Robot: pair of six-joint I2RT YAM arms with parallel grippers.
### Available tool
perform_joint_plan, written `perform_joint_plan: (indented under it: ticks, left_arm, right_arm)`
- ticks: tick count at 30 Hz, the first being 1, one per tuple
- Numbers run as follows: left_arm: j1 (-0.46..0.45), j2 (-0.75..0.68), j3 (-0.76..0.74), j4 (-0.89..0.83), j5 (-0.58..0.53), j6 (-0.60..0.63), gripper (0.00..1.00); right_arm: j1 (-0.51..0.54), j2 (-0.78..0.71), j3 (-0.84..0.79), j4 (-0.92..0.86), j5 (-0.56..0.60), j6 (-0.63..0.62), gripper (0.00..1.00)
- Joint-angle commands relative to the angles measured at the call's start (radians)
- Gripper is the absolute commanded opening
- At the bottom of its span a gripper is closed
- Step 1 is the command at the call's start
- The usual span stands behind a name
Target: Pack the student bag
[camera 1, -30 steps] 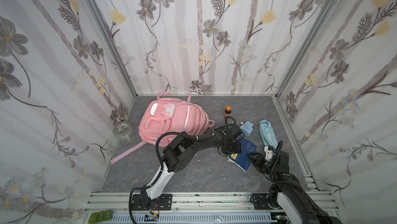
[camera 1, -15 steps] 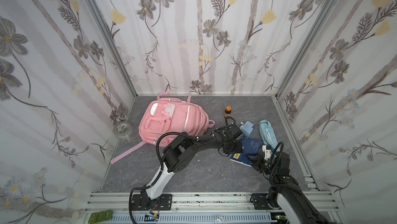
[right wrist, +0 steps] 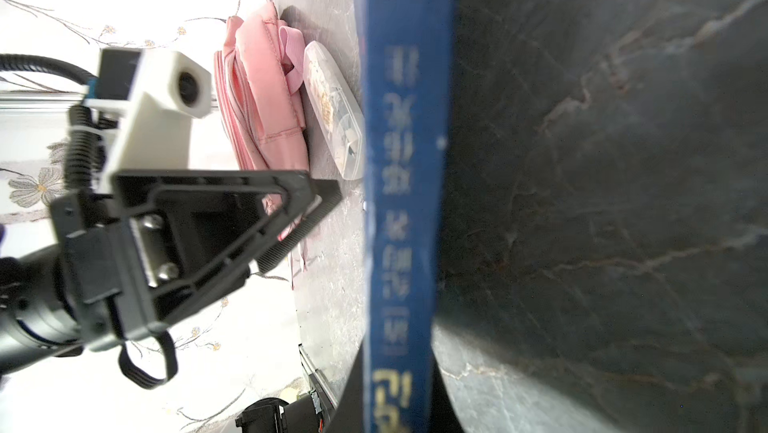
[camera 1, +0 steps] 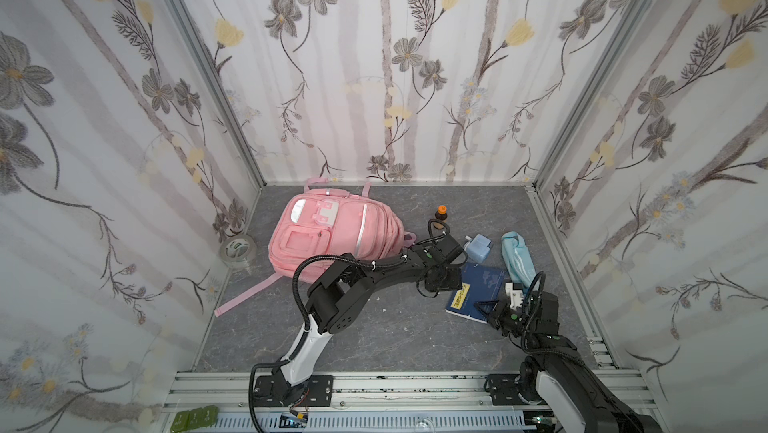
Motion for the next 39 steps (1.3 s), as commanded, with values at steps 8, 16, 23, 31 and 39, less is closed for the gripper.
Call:
perform_joint_plan:
  ticks: [8,16,23,31,39]
  left_arm:
    - [0.028,-0.136,0.153,-0.137,-0.091,0.238,0.65]
    - [0.048,-0.304,0.09,-0.044,-0.072,0.294,0.66]
    - [0.099,-0.538,-0.139,0.161,0.022,0.246,0.67]
    - [0.108,-0.838,-0.389,0.338,0.028,0.28,0.81]
    - [0.109,-0.969,-0.372,0.267,0.175,0.278,0.85]
  right_arm:
    - [0.008,-0.341,0.141,-0.416,0.086,0.007,0.0]
    - [0.026,-0.442,0.334,-0.562,0.067,-0.066,0.0]
    - [0.027,-0.463,0.407,-0.377,-0.037,-0.029,0.0]
    - [0.048,-0.408,0.517,-0.075,-0.135,0.059,0.0]
    - [0.089,-0.38,0.601,0.242,-0.205,0.084,0.0]
